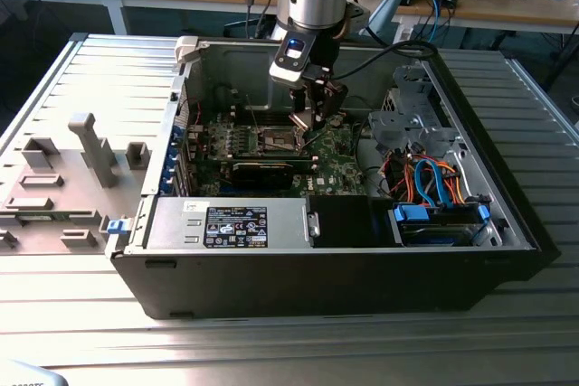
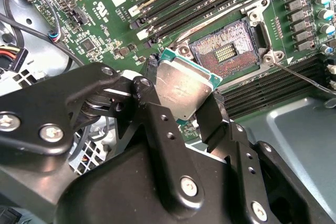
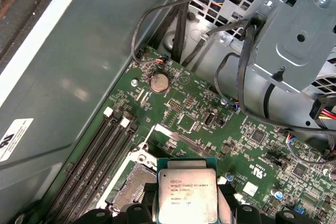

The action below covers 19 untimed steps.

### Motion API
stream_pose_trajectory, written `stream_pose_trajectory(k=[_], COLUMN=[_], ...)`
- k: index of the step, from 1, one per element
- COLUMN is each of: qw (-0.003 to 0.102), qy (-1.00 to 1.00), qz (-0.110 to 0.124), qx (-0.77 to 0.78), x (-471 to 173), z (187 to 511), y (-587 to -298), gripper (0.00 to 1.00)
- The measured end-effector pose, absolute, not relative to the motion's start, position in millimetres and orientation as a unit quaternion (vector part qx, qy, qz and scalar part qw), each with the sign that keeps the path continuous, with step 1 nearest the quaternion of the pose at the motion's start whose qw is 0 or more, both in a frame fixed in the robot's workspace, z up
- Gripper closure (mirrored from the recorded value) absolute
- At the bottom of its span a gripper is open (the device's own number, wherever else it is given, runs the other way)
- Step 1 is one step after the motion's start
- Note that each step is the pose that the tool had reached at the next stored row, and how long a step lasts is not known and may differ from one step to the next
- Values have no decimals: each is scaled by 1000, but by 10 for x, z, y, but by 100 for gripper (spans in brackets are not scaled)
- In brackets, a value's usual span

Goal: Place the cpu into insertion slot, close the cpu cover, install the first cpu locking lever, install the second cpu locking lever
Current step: 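Place the cpu into insertion slot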

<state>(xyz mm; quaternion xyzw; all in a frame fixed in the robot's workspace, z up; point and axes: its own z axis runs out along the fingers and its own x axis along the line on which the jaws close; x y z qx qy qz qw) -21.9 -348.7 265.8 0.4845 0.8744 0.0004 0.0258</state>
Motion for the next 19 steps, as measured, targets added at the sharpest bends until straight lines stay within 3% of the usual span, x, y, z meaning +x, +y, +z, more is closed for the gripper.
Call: stream_pose_trajectory(k=[19], qw=[26], qy=[872], qz=[0], qx=[489], x=[-219], z=[2658], y=[-3487], gripper=[46])
